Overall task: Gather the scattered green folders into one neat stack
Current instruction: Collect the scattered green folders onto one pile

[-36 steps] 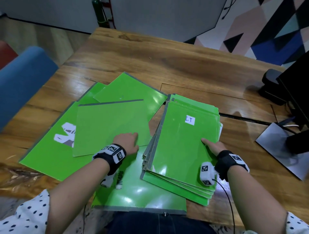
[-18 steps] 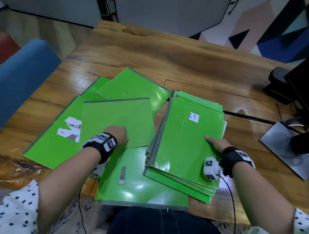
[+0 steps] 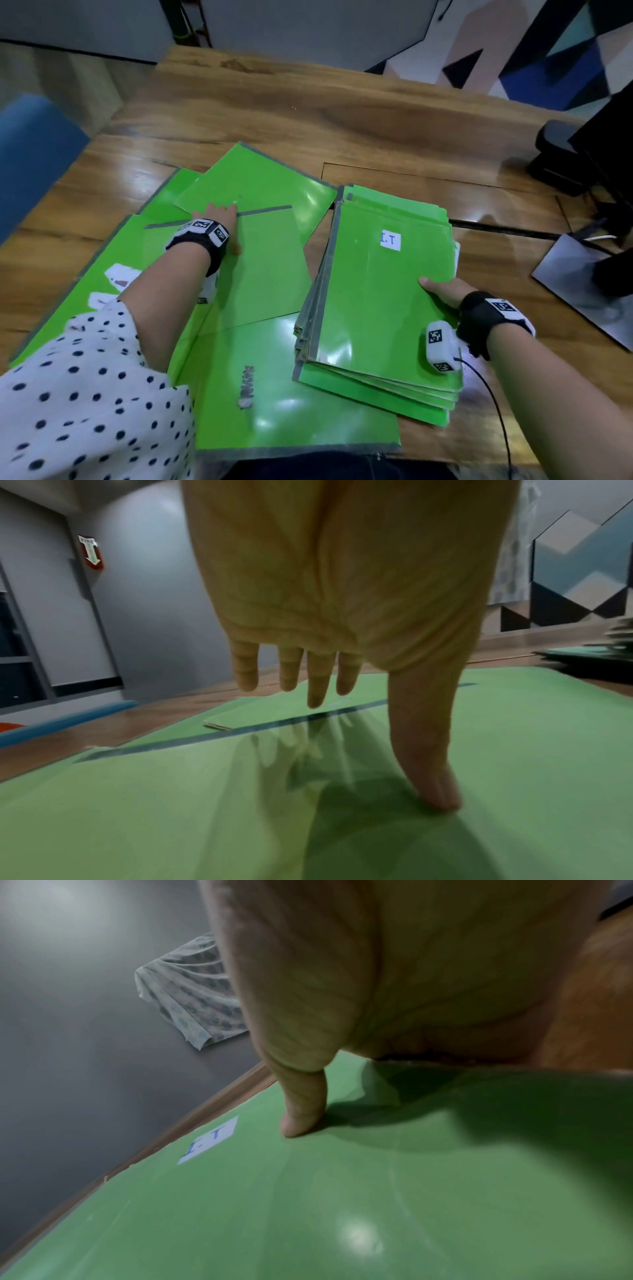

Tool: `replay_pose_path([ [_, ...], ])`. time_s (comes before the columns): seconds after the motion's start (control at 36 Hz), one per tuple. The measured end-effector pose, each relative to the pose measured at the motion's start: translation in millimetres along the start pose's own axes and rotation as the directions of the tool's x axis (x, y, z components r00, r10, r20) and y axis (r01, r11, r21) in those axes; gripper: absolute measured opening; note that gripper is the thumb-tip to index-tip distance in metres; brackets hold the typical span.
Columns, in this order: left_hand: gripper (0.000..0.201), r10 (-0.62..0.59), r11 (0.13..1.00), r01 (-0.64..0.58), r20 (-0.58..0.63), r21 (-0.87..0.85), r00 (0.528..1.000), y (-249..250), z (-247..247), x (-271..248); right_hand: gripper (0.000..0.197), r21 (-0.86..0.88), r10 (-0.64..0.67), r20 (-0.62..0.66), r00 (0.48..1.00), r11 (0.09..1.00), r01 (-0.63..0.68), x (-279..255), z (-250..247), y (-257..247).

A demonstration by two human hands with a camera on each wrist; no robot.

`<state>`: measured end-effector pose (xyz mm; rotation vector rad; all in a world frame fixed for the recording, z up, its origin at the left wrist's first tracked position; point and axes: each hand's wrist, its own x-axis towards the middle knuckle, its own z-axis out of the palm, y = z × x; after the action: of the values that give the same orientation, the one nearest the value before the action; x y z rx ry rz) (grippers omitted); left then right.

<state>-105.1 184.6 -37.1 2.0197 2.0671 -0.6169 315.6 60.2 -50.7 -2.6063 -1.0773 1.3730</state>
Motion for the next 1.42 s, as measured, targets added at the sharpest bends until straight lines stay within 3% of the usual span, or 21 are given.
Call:
replay_pose_path([
  [0.25,0.089,-0.019,0.999,0.019,0.023,-0.025,1.000,-11,-8,16,0.063,0.031,-0.004,0.010,1.000,0.999,0.004,-10,-10,-16],
  [0.36,0.079,0.051,0.999,-0.051,-0.047,-0.001,0.998,-2,-29,25,0.064,0.087,0.028,0.026,0.999,0.996,-0.030,-3,-15,-20],
  [0.53,0.076,0.218,0.975,-0.209,-0.165,0.069,0.962,33,-80,52,0.040,0.185,0.057,0.126,0.990,0.979,-0.080,5,-18,-20],
  [0.61,0.077,0.298,0.950,-0.274,-0.173,0.152,0.939,62,-93,66,0.049,0.219,0.050,0.148,0.988,0.972,-0.082,8,-21,-18],
  [0.67,0.072,0.327,0.930,-0.289,-0.152,0.225,0.933,79,-96,77,0.058,0.212,0.057,0.151,0.987,0.973,-0.089,15,-24,-14],
  [0.78,0.074,0.334,0.890,-0.300,-0.041,0.344,0.942,102,-95,95,0.033,0.193,0.080,0.143,0.987,0.975,-0.107,12,-21,-15],
  [0.83,0.065,0.332,0.878,-0.328,0.049,0.348,0.942,110,-96,101,0.039,0.223,0.031,0.131,0.991,0.973,-0.060,14,-21,-12],
  [0.89,0.071,0.346,0.858,-0.355,0.094,0.372,0.934,116,-98,108,0.039,0.267,0.023,0.112,0.993,0.962,-0.052,13,-19,-10],
  [0.97,0.085,0.369,0.823,-0.376,0.102,0.426,0.924,118,-98,109,0.035,0.281,0.038,0.104,0.994,0.957,-0.066,12,-17,-9],
  [1.14,0.087,0.372,0.820,-0.367,0.078,0.439,0.925,113,-98,109,0.048,0.316,0.028,0.087,0.996,0.947,-0.054,16,-13,-6],
  [1.22,0.074,0.356,0.854,-0.348,0.054,0.387,0.933,108,-96,110,0.088,0.299,0.014,0.055,0.998,0.954,-0.030,17,-10,-3],
  [1.28,0.075,0.355,0.870,-0.352,0.055,0.346,0.933,102,-97,109,0.120,0.301,-0.005,0.036,0.999,0.954,-0.006,26,-8,4],
  [1.31,0.078,0.359,0.882,-0.357,0.050,0.308,0.932,99,-97,112,0.124,0.301,-0.009,0.032,0.999,0.954,-0.001,27,-7,5],
  [1.42,0.087,0.376,0.879,-0.366,0.028,0.307,0.926,91,-106,107,0.082,0.308,-0.001,0.008,1.000,0.951,-0.001,18,-5,2],
])
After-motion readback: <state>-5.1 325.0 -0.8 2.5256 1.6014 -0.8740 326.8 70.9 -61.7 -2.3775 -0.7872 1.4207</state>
